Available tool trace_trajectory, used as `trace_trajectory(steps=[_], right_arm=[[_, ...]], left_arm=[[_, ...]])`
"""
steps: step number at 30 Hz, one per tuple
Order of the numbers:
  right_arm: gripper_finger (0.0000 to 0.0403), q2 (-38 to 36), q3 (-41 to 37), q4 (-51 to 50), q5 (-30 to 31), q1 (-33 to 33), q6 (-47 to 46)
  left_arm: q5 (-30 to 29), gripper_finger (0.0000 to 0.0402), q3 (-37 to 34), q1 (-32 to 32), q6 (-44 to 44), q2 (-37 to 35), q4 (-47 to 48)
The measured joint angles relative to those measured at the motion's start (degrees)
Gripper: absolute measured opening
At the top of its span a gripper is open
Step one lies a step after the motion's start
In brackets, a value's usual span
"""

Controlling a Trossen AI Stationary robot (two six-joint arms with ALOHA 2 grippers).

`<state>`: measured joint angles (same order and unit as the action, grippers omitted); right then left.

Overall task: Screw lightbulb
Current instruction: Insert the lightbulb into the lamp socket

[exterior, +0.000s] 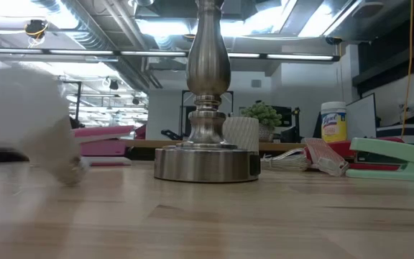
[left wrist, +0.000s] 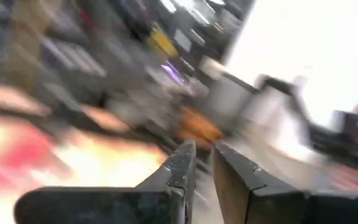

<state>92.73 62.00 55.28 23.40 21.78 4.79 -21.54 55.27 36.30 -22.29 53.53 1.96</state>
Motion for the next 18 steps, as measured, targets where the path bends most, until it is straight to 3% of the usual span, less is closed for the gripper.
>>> trace_trajectory(steps=[2, 9, 18], right_arm=[[0.001, 0.0, 0.0, 0.16, -0.04, 0.0, 0.0], [0.001, 0.0, 0.0, 0.29, -0.09, 0.0, -0.01], [0.001, 0.0, 0.0, 0.71, -1.57, 0.0, -0.01]], left_arm=[[4.44, 0.0045, 0.01, 4.28, -8.68, 0.34, 3.22], [4.79, 0.0045, -0.52, 14.7, -25.48, 9.93, 2.99], [4.81, 0.0045, -0.55, 17.22, -46.93, 26.24, 3.79]])
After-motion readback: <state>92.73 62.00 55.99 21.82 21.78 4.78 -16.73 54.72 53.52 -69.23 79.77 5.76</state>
